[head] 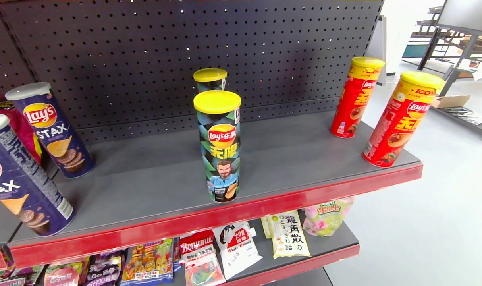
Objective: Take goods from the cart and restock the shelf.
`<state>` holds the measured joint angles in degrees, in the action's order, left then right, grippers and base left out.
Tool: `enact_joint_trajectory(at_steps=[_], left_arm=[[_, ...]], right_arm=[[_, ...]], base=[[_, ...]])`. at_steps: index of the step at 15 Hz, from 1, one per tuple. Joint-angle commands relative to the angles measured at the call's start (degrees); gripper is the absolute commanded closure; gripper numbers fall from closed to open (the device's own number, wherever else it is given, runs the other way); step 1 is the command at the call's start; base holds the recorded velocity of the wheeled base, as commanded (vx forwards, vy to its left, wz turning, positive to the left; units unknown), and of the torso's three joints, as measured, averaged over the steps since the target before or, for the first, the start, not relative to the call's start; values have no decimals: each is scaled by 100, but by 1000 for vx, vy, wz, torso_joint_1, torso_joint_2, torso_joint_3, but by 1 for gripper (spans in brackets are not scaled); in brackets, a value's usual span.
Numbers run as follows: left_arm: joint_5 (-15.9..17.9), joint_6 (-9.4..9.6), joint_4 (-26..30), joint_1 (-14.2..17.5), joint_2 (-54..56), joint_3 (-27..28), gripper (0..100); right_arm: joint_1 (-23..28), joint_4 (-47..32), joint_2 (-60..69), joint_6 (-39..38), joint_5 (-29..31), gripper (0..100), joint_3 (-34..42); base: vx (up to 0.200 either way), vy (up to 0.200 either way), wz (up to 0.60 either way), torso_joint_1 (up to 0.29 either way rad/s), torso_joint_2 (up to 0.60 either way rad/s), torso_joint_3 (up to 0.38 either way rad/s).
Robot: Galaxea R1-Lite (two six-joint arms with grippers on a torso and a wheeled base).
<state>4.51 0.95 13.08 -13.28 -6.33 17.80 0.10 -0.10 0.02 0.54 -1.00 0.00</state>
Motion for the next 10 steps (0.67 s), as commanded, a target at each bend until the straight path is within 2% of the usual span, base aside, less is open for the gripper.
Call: enact_joint_trajectory(at_steps=[1,6,8,9,10], left_arm=[[-12,-16,2,0,26,-40,0],[-12,-34,-16,0,35,-13,0],[-38,-42,-7,0,79,-154,0],[-170,-16,-7,0,79,-198,0],[-706,-7,19,18,26,-189,0]], right_arm=[[-1,-8,-2,-27,56,0,0],[-1,-8,-2,-36,56,0,0],[-1,1,-2,-54,47,0,0],[-1,1,-2,-54,47,0,0],[-1,1,-2,-54,47,0,0]], base=[[0,0,600,2,2,2],[0,0,600,1,2,0],[0,0,0,0,0,0],[0,0,0,0,0,0],[0,0,0,0,0,0]])
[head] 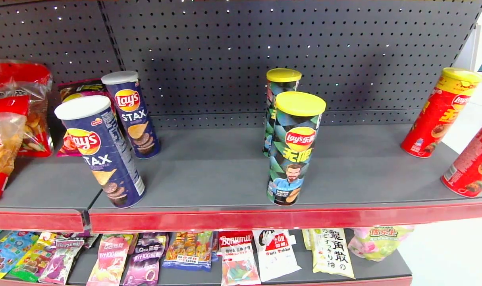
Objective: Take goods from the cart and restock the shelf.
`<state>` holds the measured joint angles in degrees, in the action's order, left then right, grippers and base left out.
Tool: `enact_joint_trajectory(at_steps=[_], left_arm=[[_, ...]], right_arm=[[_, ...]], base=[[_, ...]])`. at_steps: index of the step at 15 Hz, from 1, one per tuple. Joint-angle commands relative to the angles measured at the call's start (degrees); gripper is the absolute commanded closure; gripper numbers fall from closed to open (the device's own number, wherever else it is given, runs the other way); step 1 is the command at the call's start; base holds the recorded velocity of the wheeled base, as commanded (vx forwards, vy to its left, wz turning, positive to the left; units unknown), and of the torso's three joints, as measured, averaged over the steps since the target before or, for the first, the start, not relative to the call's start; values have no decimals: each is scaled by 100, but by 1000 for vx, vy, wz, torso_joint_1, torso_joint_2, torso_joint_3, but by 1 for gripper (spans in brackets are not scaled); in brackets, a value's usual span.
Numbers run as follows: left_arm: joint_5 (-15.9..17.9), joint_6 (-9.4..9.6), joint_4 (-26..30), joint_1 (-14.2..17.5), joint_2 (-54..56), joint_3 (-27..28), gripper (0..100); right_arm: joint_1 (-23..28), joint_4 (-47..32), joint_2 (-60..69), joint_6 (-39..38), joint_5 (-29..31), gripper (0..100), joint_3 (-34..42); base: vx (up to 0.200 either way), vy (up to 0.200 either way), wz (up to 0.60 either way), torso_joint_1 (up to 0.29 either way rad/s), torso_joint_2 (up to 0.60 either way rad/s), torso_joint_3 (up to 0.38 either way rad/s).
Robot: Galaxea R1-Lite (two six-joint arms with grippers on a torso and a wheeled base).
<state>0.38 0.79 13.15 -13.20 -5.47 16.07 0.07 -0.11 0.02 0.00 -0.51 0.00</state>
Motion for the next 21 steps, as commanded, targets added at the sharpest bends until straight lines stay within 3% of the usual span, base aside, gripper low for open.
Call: enact_joint_trajectory(at_steps=[1,2,3,6,7,9,10,11,12,13,16,17,19,21], left_arm=[[-512,-9,12,28,-94,-25,0],[-864,-141,3,37,-226,-42,0],[-899,-185,3,107,-244,-25,0],[-855,-369,21,1285,-622,-60,0],[-688,-378,12,1452,-578,-104,0],[358,-387,-6,1364,547,-816,0],[402,-536,-568,1347,547,-1150,0],[472,-888,-1227,1347,539,-1361,0],[542,-914,-1394,1347,547,-1475,0],[525,-835,-1386,1347,547,-1457,0],[463,290,-1333,1347,547,-1607,0],[235,-281,-1289,1347,530,-1598,0],[243,-158,-1298,1329,539,-1598,0],[243,-158,-1298,1329,539,-1598,0]], right_arm=[[1,2,-2,0,-10,0,0],[1,2,-2,-9,-10,0,0],[1,2,-2,-9,-10,0,0],[1,2,-2,9,-19,0,0],[1,2,-2,9,-19,0,0],[1,2,-2,0,-10,0,0],[1,2,-2,18,-19,0,0],[1,2,-2,0,-10,0,0],[1,2,-2,18,-19,0,0],[1,2,-2,9,-19,0,0],[1,2,-2,18,-19,0,0],[1,2,-2,9,-28,0,0],[1,2,-2,0,-37,0,0],[1,2,-2,26,-116,0,0]], base=[[0,0,0,0,0,0],[0,0,0,0,0,0],[0,0,0,0,0,0],[0,0,0,0,0,0],[0,0,0,0,0,0],[0,0,0,0,0,0],[0,0,0,0,0,0],[0,0,0,0,0,0],[0,0,0,0,0,0],[0,0,0,0,0,0],[0,0,0,0,0,0],[0,0,0,0,0,0],[0,0,0,0,0,0],[0,0,0,0,0,0]])
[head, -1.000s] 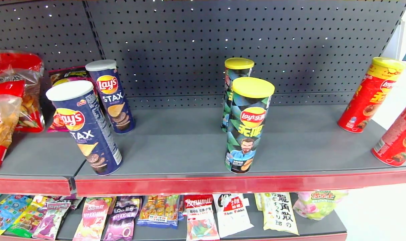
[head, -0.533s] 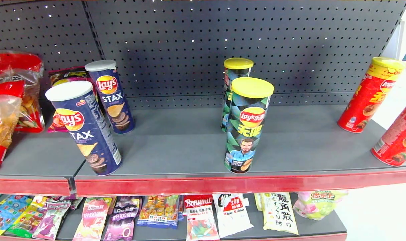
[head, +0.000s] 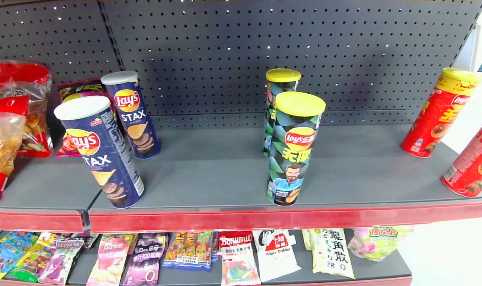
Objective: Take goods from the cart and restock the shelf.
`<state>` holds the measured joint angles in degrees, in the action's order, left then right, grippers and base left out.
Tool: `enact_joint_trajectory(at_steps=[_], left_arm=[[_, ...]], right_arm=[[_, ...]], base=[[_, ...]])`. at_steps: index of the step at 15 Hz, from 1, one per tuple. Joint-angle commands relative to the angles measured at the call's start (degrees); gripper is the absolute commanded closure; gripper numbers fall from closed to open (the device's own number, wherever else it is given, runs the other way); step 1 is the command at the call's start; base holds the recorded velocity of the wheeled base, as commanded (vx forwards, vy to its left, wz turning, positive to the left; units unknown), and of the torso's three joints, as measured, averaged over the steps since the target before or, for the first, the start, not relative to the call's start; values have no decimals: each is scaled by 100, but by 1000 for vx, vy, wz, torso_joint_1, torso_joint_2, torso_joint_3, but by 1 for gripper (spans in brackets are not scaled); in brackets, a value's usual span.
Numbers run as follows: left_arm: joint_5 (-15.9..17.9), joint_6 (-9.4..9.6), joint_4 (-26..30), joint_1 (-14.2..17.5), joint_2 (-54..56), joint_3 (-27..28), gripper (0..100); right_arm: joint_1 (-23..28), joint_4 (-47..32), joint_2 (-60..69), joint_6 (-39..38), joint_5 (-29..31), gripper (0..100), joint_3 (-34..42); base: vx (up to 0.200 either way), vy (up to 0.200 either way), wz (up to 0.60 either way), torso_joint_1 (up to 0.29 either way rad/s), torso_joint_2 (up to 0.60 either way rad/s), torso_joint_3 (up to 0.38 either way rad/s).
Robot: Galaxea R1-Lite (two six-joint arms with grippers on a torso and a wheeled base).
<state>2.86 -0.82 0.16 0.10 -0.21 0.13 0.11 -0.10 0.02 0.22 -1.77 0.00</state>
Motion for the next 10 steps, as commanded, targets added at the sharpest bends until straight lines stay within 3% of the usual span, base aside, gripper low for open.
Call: enact_joint_trajectory(at_steps=[1,2,5,6,10], left_arm=[[-5,3,2,-1,12,-5,0],[-5,38,2,-1,21,-5,0],[-5,38,2,-1,21,-5,0],[-5,38,2,-1,21,-5,0],[-5,38,2,-1,12,-5,0]], right_arm=[[-2,10,-2,40,-122,0,0],[-2,45,-2,40,-122,0,0],[-406,150,-2349,-497,-324,0,-2584],[-547,159,-2938,-461,-368,0,-2874],[-1505,871,-4916,-294,-562,0,-2637]], base=[[0,0,0,0,0,0],[0,0,0,0,0,0],[0,0,0,0,0,0],[0,0,0,0,0,0],[0,0,0,0,0,0]])
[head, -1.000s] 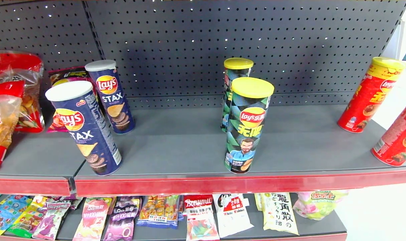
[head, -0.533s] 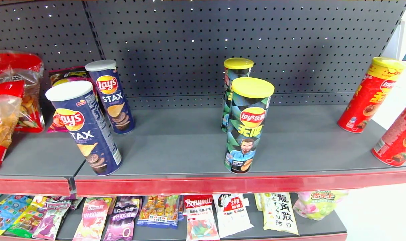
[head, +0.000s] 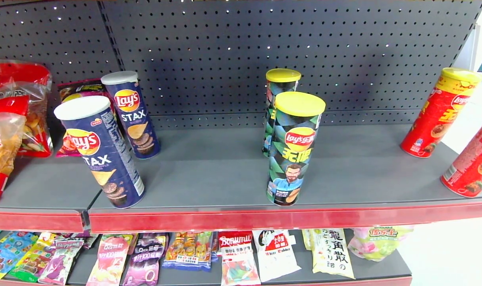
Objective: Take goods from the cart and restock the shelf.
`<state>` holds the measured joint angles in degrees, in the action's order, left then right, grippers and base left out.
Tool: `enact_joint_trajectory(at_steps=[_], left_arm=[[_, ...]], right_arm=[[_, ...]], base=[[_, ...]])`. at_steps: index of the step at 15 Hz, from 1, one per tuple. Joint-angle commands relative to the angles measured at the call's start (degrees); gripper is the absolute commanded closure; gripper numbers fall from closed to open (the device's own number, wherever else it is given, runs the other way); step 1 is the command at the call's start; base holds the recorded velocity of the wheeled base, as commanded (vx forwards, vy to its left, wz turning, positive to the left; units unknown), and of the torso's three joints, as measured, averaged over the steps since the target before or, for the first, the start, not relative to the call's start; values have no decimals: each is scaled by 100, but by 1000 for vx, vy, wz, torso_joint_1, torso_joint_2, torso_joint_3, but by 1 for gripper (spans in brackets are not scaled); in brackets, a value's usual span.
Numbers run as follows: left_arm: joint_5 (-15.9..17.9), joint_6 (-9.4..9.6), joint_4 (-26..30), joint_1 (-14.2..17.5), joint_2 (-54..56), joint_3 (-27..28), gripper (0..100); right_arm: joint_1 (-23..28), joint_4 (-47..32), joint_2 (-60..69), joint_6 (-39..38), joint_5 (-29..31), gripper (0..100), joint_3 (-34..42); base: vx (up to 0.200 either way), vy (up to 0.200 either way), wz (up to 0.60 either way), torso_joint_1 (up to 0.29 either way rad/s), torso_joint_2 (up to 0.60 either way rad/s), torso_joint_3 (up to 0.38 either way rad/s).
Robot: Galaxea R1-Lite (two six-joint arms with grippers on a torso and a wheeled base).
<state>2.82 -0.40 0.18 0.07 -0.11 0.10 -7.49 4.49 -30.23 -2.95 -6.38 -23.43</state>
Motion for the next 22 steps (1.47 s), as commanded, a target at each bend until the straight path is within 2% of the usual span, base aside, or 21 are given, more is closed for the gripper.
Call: enact_joint_trajectory(at_steps=[1,2,5,8,12,16,22], left_arm=[[0,-4,-1,1,2,-1,0],[0,-4,-1,1,11,-1,0],[0,-4,-1,1,2,-1,0],[0,-4,-1,1,11,-1,0],[0,-4,-1,1,11,-1,0],[0,-4,-1,1,2,-1,0],[0,-4,-1,1,2,-1,0]], right_arm=[[-754,430,-1916,14,-101,0,-285],[-1168,729,-2637,14,-57,0,-250],[-1484,1160,-3472,5,57,0,-329],[-2046,1582,-4500,14,936,0,-575],[-2073,2469,-5309,198,1165,0,-636],[-2231,2487,-5511,295,1174,0,-680],[-2284,2531,-5968,304,1174,0,-1173]], base=[[0,0,0,0,0,0],[0,0,0,0,0,0],[0,0,0,0,0,0],[0,0,0,0,0,0],[0,0,0,0,0,0],[0,0,0,0,0,0],[0,0,0,0,0,0]])
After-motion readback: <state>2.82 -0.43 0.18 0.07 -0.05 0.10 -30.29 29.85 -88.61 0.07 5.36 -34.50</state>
